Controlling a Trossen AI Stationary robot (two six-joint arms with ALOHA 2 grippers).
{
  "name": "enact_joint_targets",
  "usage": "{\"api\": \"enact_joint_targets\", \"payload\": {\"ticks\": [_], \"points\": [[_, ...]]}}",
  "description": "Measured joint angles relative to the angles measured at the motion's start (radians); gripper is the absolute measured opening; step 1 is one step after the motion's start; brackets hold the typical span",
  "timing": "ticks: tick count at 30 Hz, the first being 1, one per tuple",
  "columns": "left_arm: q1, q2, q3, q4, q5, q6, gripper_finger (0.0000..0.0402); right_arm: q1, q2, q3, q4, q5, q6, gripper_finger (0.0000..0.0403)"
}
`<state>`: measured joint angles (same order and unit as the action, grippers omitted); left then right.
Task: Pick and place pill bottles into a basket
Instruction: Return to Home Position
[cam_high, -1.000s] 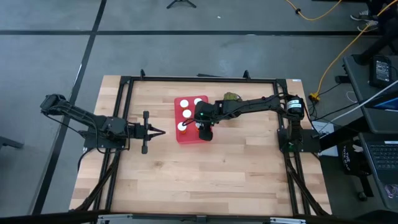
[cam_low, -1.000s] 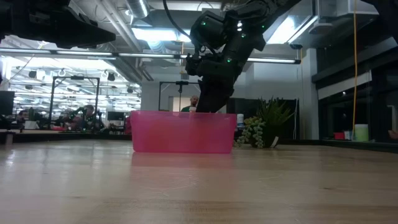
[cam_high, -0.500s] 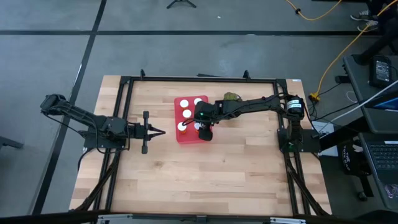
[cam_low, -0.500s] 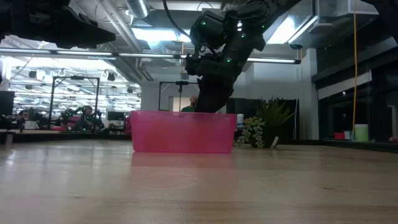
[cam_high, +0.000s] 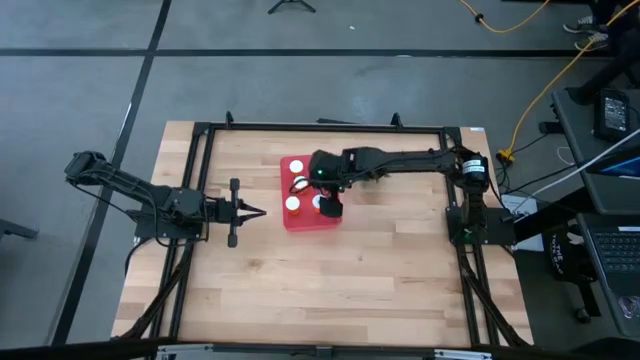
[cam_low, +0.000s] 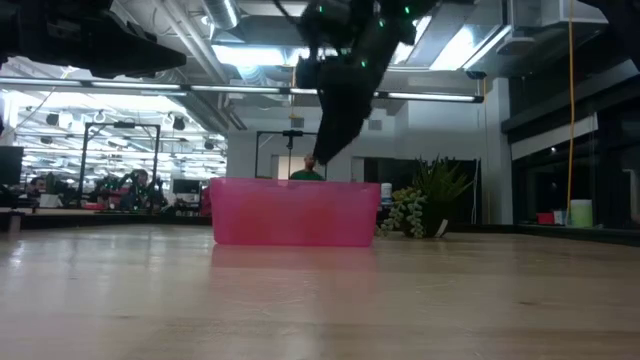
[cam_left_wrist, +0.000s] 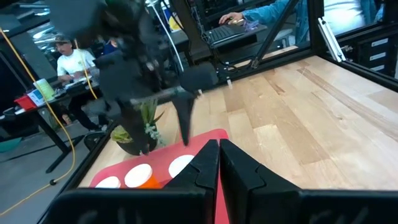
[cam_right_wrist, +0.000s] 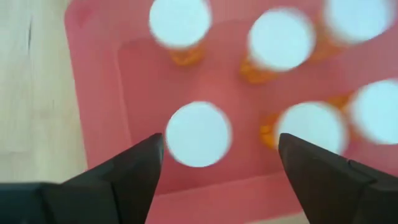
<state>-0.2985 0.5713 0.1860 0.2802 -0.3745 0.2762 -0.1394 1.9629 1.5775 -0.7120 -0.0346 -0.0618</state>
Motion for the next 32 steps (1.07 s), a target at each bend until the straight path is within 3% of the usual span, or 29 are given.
{"api": "enact_joint_targets", "payload": {"ticks": [6, 12, 19, 23, 27, 32], "points": [[0.0, -0.014, 0.0, -0.003, -0.035, 0.01, 0.0005, 0.0, -0.008, 0.11, -0.098, 0.118, -0.073, 0.0289], [0.0, -0.093, 0.0, -0.125, -0.105, -0.013, 0.0003, 0.0, -0.102, 0.021, -0.09, 0.125, -0.072, 0.0175], [0.0, -0.301, 0.0, -0.309, -0.108, -0.057, 0.0002, 0.0, -0.374, -0.369, 0.315, 0.134, -0.055, 0.0015], [0.0, -0.443, 0.0, -0.448, -0.118, -0.115, 0.0002, 0.0, -0.555, -0.619, 0.574, 0.125, -0.072, 0.0018], [0.0, -0.569, 0.0, -0.538, -0.129, -0.141, 0.0002, -0.003, -0.728, -0.85, 0.803, 0.033, -0.063, 0.001], [0.001, -0.564, -0.001, -0.529, -0.124, -0.127, 0.0002, -0.019, -0.943, -1.068, 0.981, -0.078, -0.066, 0.0007]]}}
